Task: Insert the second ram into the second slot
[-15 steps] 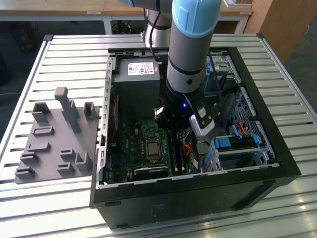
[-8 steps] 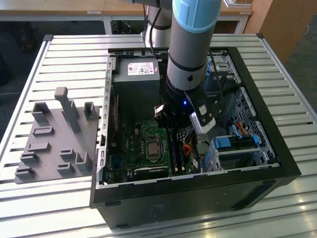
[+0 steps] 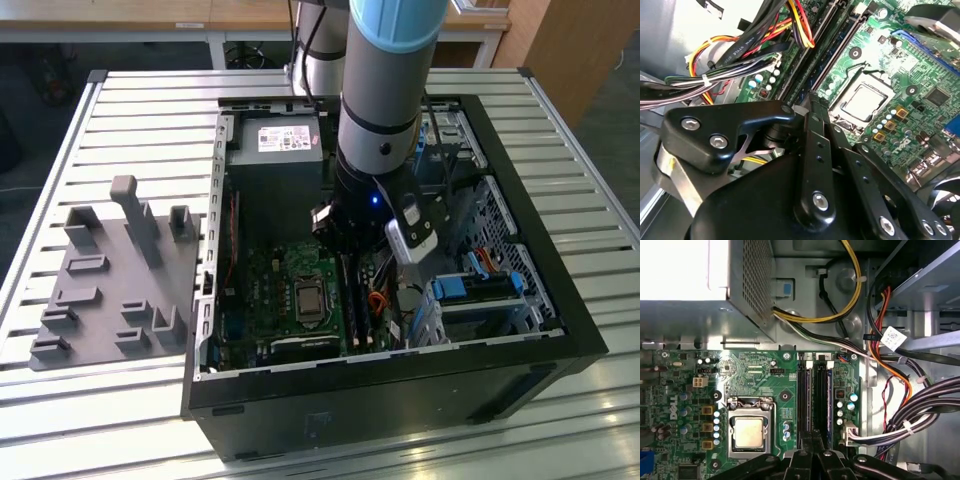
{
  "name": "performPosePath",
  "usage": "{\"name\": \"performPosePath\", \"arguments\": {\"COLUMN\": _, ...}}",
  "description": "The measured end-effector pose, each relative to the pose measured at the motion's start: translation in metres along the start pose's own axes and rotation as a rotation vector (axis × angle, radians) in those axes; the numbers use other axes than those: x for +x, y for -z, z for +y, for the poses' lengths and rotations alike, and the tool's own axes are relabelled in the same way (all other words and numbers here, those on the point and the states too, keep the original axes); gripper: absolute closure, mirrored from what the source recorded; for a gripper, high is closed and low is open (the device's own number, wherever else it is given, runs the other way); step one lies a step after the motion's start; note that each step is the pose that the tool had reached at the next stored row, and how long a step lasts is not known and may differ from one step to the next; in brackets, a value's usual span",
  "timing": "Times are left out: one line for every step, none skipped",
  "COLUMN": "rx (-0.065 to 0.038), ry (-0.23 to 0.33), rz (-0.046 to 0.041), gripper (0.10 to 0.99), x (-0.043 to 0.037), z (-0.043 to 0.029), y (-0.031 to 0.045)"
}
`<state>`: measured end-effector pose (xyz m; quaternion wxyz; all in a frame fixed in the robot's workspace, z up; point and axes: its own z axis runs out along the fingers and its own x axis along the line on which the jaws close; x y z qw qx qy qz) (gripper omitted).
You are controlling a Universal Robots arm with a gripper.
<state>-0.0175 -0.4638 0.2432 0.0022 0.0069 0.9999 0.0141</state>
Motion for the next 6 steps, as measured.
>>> {"name": "performPosePath", "arguments": {"rx": 0.000, "ry": 0.000, "rz": 0.0000, "gripper": 0.980, "x": 0.0000, "z": 0.0000, "y": 0.0005}}
{"name": "performPosePath", "arguments": {"rx": 0.000, "ry": 0.000, "rz": 0.0000, "gripper": 0.980, "x": 0.0000, "z": 0.0000, "y": 0.0009}}
{"name": "performPosePath", "arguments": {"rx": -0.001, "ry": 0.000, "rz": -0.0001, "gripper": 0.980, "x": 0.0000, "z": 0.0000, "y": 0.0010}}
{"name": "performPosePath", "arguments": {"rx": -0.001, "ry": 0.000, "rz": -0.0001, "gripper": 0.980, "x": 0.0000, "z": 0.0001, "y": 0.0010}}
{"name": "performPosePath", "arguments": {"rx": -0.001, "ry": 0.000, "rz": -0.0001, "gripper": 0.980, "x": 0.0000, "z": 0.0001, "y": 0.0011}}
{"name": "performPosePath", "arguments": {"rx": 0.000, "ry": 0.000, "rz": 0.0000, "gripper": 0.980, "x": 0.0000, "z": 0.0000, "y": 0.0012}}
